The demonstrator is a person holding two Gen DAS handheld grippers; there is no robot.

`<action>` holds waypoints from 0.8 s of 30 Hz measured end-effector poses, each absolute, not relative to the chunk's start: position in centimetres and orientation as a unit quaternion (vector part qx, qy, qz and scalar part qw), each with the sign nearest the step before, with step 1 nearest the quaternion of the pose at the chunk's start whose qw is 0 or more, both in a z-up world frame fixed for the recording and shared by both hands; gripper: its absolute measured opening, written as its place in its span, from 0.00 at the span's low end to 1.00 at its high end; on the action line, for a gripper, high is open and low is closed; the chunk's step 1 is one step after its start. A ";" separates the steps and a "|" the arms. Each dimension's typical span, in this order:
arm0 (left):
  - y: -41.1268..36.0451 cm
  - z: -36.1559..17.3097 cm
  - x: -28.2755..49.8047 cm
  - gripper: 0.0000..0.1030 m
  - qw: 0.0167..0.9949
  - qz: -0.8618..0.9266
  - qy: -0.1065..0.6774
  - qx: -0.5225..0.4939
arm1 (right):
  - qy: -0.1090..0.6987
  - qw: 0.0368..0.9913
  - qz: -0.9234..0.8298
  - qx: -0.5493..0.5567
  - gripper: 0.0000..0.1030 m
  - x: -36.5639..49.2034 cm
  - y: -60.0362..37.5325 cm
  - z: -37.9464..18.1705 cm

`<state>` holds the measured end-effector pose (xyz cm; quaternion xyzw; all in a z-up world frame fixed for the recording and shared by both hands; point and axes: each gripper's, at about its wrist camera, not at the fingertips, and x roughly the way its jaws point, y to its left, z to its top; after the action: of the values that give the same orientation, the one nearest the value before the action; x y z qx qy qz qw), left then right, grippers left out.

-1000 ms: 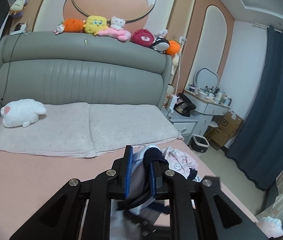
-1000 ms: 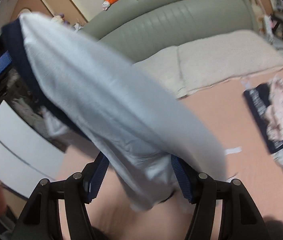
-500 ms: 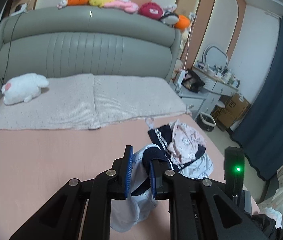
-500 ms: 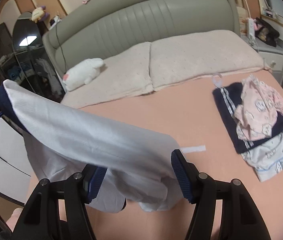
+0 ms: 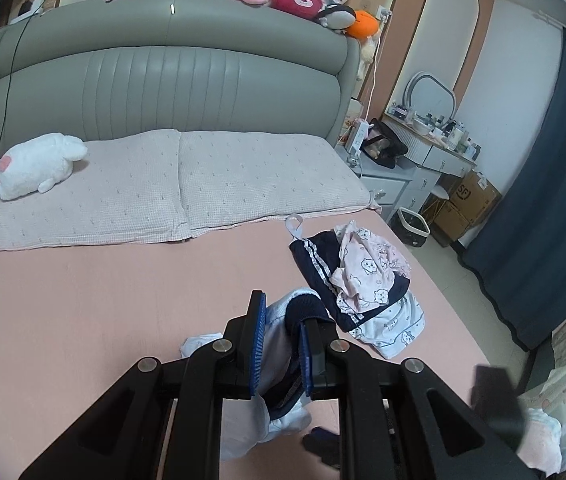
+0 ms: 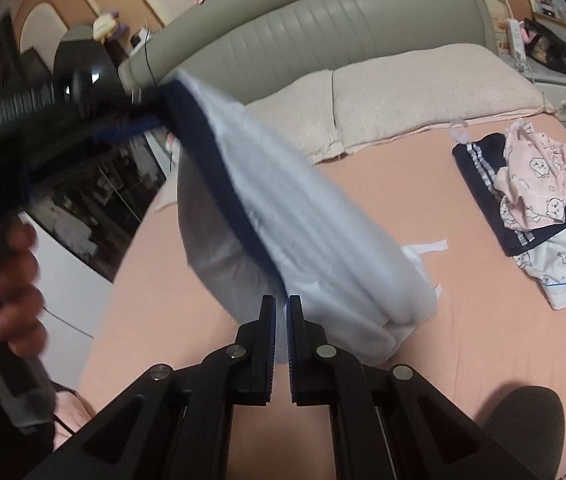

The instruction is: Fold clothes

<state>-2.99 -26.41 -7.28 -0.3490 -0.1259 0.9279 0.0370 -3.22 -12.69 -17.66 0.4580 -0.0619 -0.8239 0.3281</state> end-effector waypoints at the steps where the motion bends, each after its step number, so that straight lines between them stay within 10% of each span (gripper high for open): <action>1: -26.3 -7.1 -3.0 0.13 0.039 0.928 -0.125 -0.348 | -0.055 0.325 -0.823 0.463 0.03 -3.2 -13.2 -18.2; 4: -25.8 -6.7 -2.8 0.13 0.043 0.930 -0.121 -0.345 | -0.029 0.305 -0.829 0.468 0.10 -3.4 -14.1 -18.9; 8: -25.3 -6.3 -2.6 0.13 0.049 0.931 -0.117 -0.343 | -0.049 0.312 -0.836 0.449 0.45 -4.3 -14.2 -18.1; 24: -27.7 -6.2 -1.4 0.13 0.039 0.926 -0.160 -0.341 | -0.063 0.192 -0.883 0.424 0.50 -9.0 -11.9 -18.7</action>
<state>-1.42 -27.72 -6.20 -0.3411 -0.1595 0.9256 0.0391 -9.00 -11.91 -18.74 0.4241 -0.0626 -0.8828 0.1921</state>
